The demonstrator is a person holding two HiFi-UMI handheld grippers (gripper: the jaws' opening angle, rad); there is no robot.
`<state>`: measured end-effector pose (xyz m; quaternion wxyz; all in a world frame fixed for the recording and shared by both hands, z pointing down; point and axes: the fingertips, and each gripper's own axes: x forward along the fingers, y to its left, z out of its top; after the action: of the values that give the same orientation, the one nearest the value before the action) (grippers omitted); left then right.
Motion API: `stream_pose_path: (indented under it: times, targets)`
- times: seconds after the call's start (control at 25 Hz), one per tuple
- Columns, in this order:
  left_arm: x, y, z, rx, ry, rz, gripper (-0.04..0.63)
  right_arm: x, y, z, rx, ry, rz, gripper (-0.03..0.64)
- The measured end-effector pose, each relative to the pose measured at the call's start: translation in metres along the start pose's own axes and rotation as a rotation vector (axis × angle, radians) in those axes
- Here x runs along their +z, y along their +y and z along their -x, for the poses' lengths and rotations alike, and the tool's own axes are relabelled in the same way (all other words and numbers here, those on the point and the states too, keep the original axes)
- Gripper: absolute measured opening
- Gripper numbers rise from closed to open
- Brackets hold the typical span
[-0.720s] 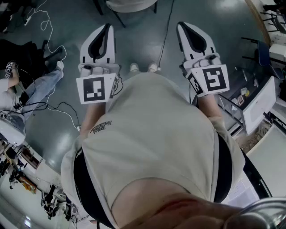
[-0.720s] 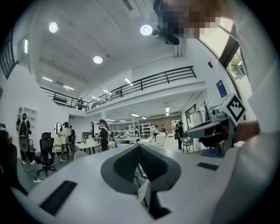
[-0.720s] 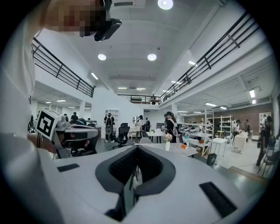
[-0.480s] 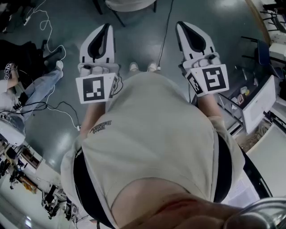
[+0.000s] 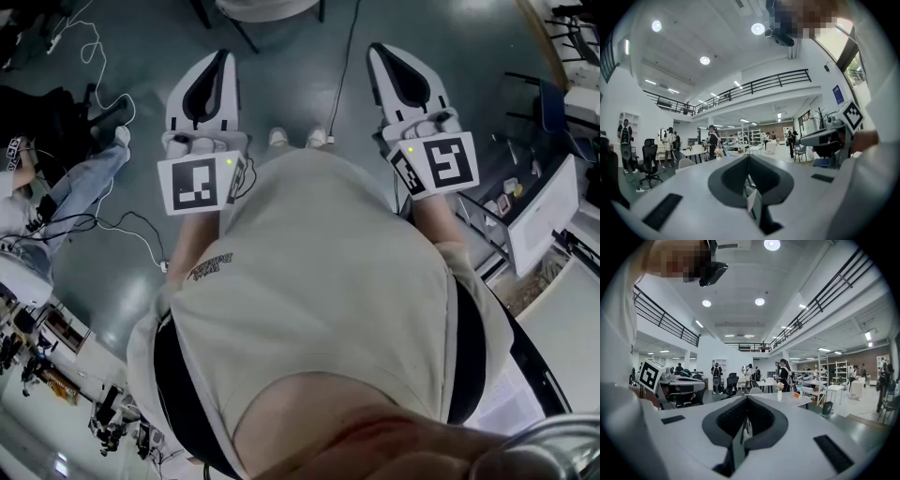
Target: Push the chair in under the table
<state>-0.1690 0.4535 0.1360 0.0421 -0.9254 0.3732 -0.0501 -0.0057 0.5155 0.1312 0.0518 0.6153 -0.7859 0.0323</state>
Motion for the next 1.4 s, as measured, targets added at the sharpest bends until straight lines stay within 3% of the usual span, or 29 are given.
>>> stream_pose_path:
  times: [0.84,1.16,1.4]
  targets:
    - [0.014,-0.064,-0.038,0.061,-0.015,-0.015,0.011,-0.005,-0.058,0.02,0.079,-0.059,-0.018,0.009]
    - [0.005,-0.058,-0.05,0.083,-0.017,0.009,0.011,-0.008,-0.067,0.004,0.088,-0.069,-0.003,0.009]
    - [-0.011,-0.043,-0.069,0.087,-0.018,-0.022,0.011,-0.018,-0.077,-0.015,0.076,-0.062,-0.002,0.009]
